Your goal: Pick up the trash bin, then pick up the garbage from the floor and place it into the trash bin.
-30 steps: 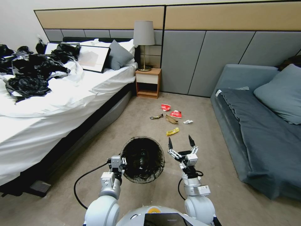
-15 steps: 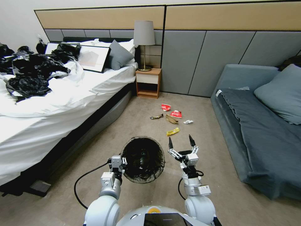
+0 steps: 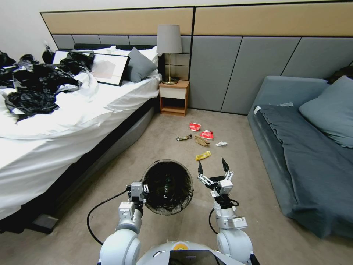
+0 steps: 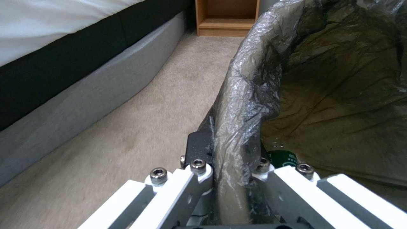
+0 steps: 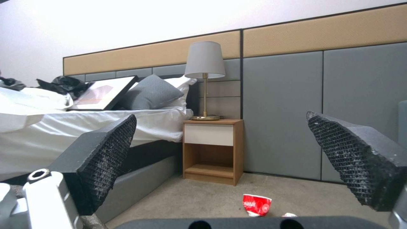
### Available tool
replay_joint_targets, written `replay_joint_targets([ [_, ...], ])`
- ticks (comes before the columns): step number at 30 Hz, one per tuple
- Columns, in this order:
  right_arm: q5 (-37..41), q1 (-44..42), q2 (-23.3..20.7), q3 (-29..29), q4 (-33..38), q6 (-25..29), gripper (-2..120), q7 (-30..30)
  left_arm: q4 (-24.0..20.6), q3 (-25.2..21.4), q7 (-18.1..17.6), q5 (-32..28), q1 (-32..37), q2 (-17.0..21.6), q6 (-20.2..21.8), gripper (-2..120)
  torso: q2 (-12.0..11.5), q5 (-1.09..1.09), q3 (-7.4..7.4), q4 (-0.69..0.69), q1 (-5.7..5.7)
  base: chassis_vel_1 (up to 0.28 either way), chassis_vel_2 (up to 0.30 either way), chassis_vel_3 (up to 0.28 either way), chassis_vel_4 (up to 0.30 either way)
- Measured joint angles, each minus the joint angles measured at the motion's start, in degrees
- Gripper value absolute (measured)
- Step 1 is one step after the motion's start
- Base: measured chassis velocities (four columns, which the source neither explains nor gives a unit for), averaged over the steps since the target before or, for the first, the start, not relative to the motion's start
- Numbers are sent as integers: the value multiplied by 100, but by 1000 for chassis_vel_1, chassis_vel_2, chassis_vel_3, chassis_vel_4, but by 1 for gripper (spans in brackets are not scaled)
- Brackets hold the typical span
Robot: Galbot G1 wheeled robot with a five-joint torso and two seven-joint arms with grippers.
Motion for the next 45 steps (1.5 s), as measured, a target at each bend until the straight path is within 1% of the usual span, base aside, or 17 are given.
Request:
replay_joint_targets([
  [6,4,-2,-3,2,1,3,100,0,-2,0,-1,4,2,-1,0,2,0,-2,0,0,0,-266,258,250,-263],
  [8,7,-1,-6,3,1,7,100,1,-5,1,-1,7,2,-3,0,2,0,1,0,0,0,-306,294,290,-295],
  [11,10,-1,-7,5,-1,11,100,1,-5,3,-2,12,4,-3,0,2,0,1,0,1,0,-320,301,321,-305],
  [12,10,1,-7,4,-10,12,100,1,-5,4,-1,15,3,-3,0,2,0,-2,0,0,0,-324,324,324,-359],
  [13,10,4,-7,4,-19,13,100,1,-5,4,-1,15,4,-4,0,2,0,1,0,0,0,-324,353,350,-359],
  [18,9,12,-6,5,-25,14,100,-15,-6,4,1,16,-1,-3,-1,2,0,0,1,1,1,-350,353,349,-339],
  [19,9,8,-6,10,-33,16,100,-21,-4,7,2,16,-3,-3,-2,2,0,-3,0,-1,1,-328,345,347,-354],
  [25,10,18,-2,9,-42,30,100,-27,9,5,4,22,-14,-5,-7,2,-1,-1,1,0,2,-289,287,286,-260],
  [31,40,30,-4,9,-39,38,100,-25,12,0,4,27,-10,-5,-10,2,-1,0,1,1,2,-60,101,107,-123],
  [45,2,24,-3,17,-51,138,100,-37,11,11,5,49,5,-14,-18,2,0,0,0,0,0,17,-15,-24,15],
])
